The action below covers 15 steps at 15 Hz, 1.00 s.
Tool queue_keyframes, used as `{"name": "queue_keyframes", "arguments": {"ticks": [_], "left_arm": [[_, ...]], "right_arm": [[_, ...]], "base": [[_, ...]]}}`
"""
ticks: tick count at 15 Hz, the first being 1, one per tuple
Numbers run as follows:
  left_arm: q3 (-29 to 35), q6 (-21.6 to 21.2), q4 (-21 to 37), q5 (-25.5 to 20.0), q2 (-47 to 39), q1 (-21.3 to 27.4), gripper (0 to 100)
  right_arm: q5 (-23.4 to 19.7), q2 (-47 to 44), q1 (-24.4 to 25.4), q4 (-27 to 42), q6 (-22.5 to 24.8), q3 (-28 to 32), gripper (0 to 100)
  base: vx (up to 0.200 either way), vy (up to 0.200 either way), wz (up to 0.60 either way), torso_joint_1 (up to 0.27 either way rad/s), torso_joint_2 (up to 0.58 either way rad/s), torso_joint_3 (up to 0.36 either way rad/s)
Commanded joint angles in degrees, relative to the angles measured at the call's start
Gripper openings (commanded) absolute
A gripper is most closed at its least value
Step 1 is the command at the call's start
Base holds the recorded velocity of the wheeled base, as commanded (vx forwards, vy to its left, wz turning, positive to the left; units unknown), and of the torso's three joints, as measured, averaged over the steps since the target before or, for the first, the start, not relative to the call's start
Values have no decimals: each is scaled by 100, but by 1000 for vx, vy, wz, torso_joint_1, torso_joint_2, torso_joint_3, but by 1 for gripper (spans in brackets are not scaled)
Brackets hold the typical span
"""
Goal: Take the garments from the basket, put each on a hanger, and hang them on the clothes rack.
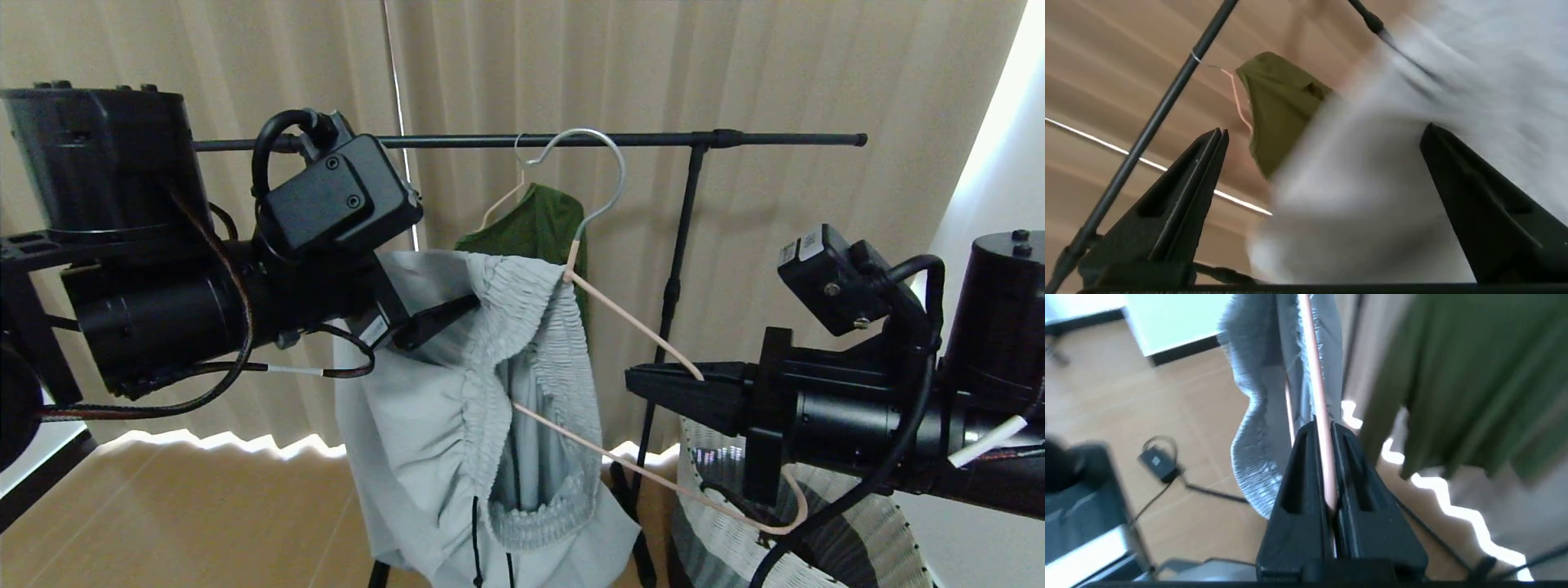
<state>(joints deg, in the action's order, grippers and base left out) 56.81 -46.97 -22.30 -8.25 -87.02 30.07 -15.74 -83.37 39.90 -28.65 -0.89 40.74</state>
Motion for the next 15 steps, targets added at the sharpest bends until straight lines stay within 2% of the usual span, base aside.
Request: {"name": "queue_keyframes", "arguments": {"ticks": [1, 4, 5, 15], "left_arm": [[50, -5, -3, -1, -123, -2, 100], [6, -14, -3, -36, -87, -2, 100], [-12, -31, -3, -71, -79, 7, 0], [-56, -111, -29, -124, 0, -10, 0]], "right_arm": [[-8, 84, 132, -9, 63, -22, 0], [-8, 84, 299, -9, 98, -22, 0], [-8, 93, 378, -18, 107, -14, 0], [9, 216, 405, -71, 107, -40, 0]], "base": [[0, 0, 0, 0, 0, 0], [0, 0, 0, 0, 0, 0], [0, 0, 0, 0, 0, 0], [0, 0, 0, 0, 0, 0]]}}
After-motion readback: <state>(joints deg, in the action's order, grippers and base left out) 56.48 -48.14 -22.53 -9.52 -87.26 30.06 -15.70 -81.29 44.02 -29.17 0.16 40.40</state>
